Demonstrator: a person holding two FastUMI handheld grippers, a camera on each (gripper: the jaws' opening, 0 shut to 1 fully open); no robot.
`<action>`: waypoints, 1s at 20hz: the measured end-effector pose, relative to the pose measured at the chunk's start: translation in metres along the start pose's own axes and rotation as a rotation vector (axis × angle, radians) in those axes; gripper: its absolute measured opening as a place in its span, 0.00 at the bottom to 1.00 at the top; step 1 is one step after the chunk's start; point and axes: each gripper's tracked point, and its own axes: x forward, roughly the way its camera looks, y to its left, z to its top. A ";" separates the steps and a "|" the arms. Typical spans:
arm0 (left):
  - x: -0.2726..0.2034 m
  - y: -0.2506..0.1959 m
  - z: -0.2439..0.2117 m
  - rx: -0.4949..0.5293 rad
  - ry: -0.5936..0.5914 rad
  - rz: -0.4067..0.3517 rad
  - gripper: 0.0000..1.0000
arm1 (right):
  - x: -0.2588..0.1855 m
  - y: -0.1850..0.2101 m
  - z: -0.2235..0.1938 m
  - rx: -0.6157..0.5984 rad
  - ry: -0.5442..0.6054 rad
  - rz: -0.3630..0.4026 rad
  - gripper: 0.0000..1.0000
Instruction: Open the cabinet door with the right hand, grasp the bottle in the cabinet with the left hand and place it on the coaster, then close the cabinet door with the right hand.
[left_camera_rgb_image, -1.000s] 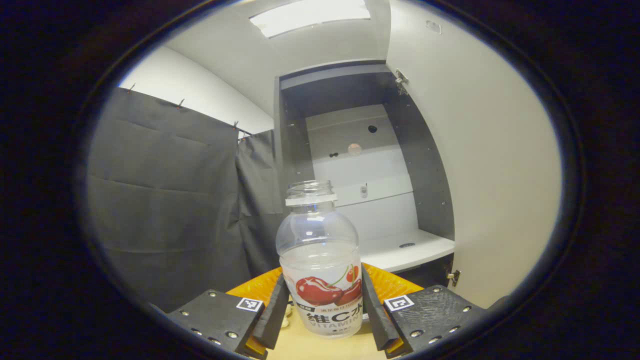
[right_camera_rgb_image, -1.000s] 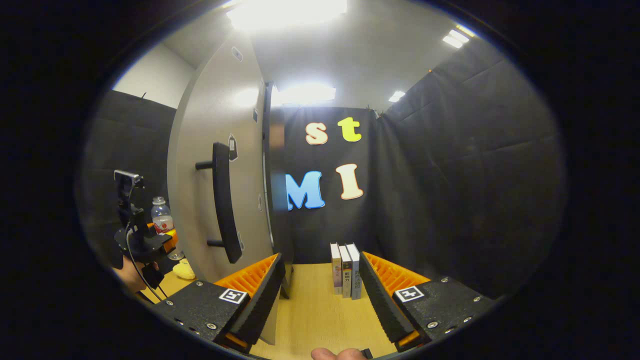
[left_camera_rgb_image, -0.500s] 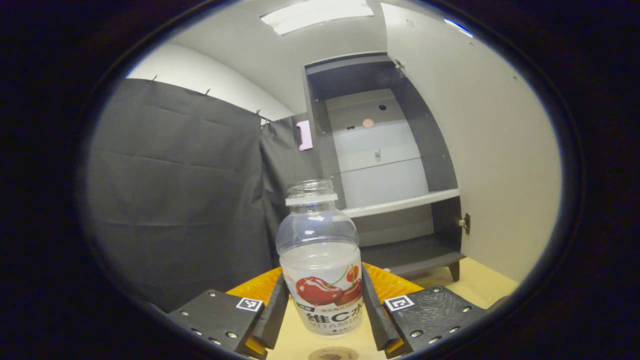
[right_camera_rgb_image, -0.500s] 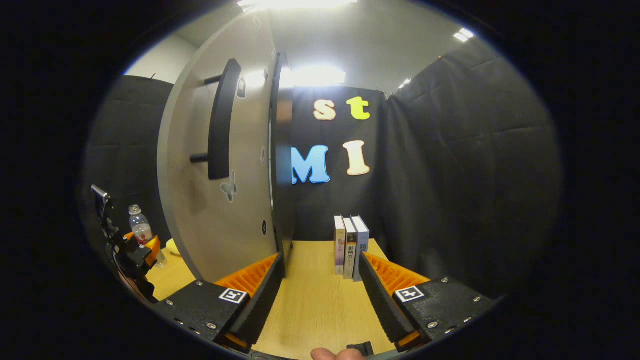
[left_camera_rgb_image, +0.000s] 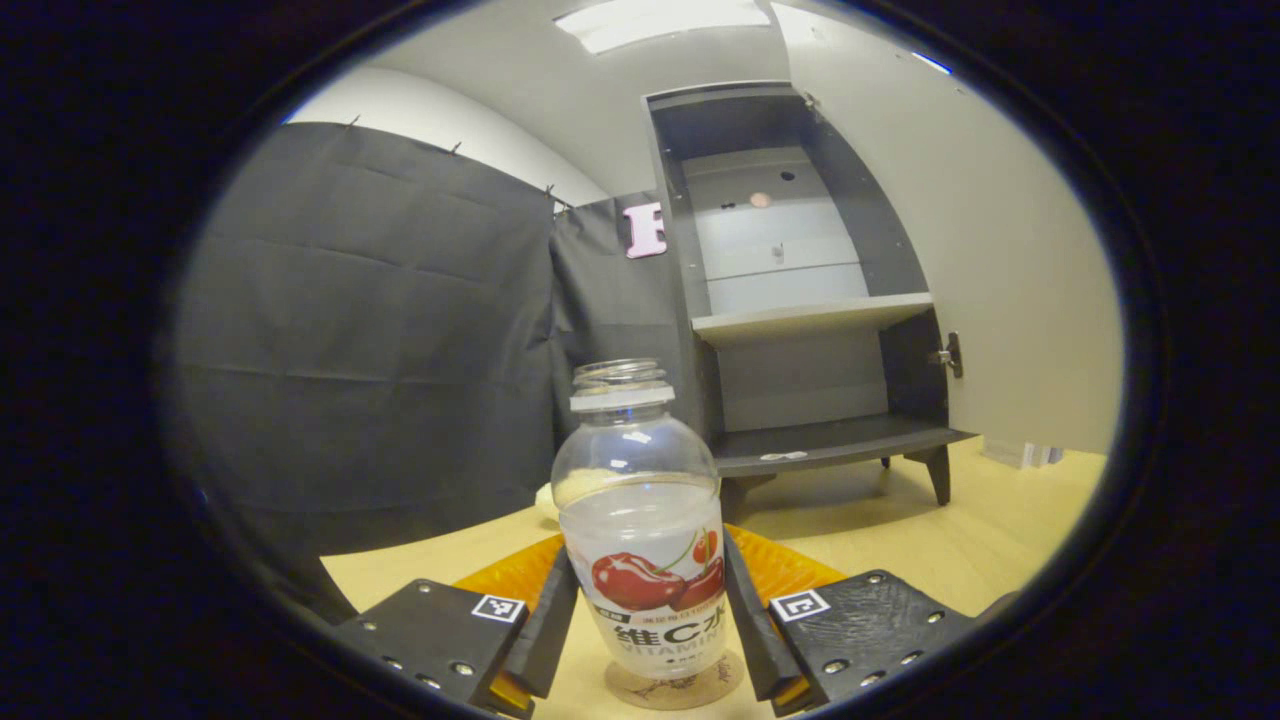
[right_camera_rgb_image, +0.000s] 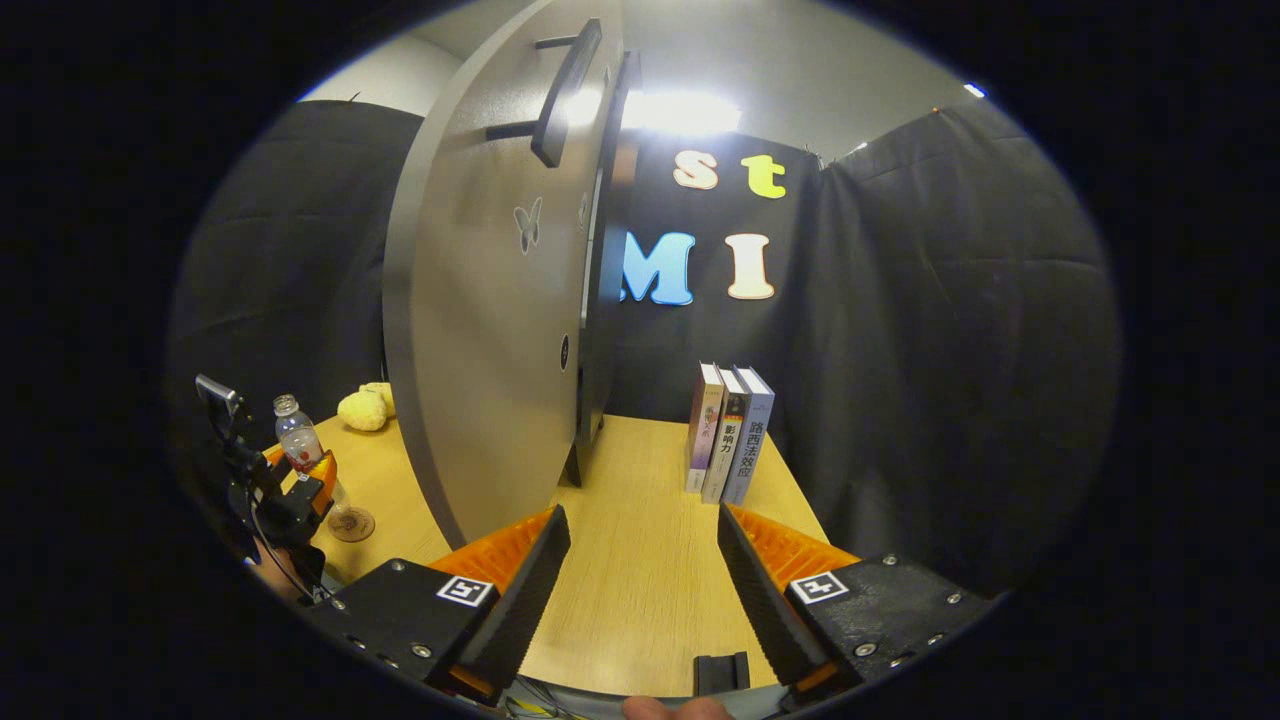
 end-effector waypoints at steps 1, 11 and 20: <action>-0.001 -0.001 0.001 -0.005 0.012 -0.002 0.80 | 0.003 0.000 -0.001 -0.001 0.012 -0.002 0.92; -0.002 0.002 0.013 -0.036 0.036 0.020 0.83 | 0.010 0.011 -0.019 -0.040 0.071 -0.003 0.93; -0.007 0.008 0.061 -0.038 -0.008 0.009 0.78 | 0.002 0.007 -0.023 -0.094 0.046 -0.019 0.95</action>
